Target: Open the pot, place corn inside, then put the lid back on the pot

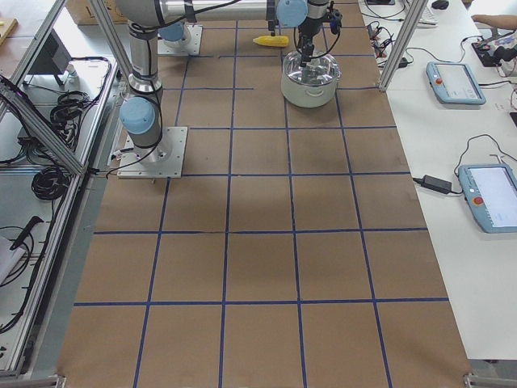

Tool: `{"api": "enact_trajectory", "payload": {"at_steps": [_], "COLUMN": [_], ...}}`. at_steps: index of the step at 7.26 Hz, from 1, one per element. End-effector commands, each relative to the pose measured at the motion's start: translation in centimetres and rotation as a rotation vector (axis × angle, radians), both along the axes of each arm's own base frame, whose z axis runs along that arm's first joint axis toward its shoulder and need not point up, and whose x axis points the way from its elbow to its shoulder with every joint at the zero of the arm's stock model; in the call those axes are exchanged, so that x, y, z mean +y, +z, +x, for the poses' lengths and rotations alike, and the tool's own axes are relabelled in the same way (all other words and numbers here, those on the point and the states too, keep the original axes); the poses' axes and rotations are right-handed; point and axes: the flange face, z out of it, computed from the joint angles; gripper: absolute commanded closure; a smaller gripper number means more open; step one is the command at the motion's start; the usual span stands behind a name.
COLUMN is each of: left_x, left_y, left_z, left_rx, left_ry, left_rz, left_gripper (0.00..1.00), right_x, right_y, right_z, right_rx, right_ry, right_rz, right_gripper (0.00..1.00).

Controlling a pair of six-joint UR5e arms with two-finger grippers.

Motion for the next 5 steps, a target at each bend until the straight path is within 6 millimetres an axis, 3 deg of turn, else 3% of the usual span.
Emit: {"api": "enact_trajectory", "payload": {"at_steps": [1, 3, 4, 5], "left_x": [0.0, -0.3, -0.4, -0.5], "left_y": [-1.6, -2.4, -3.0, -3.1], "left_z": [0.2, 0.2, 0.2, 0.2], "left_rx": [-0.004, 0.003, 0.003, 0.003], "left_ry": [-0.028, -0.018, -0.018, -0.019], "left_rz": [0.020, 0.012, 0.012, 0.004], "left_gripper": [0.10, 0.11, 0.11, 0.13], "right_x": [-3.8, -3.8, -4.0, -4.3], "right_y": [-3.3, -3.8, -6.0, -6.9], "right_z": [4.7, 11.2, 13.3, 14.2], "right_rx": [0.046, 0.051, 0.063, 0.068], "right_ry": [-0.050, -0.105, -0.152, -0.190], "right_rz": [0.006, -0.016, 0.008, -0.022], "right_gripper": [0.00, 0.00, 0.00, 0.00]}}
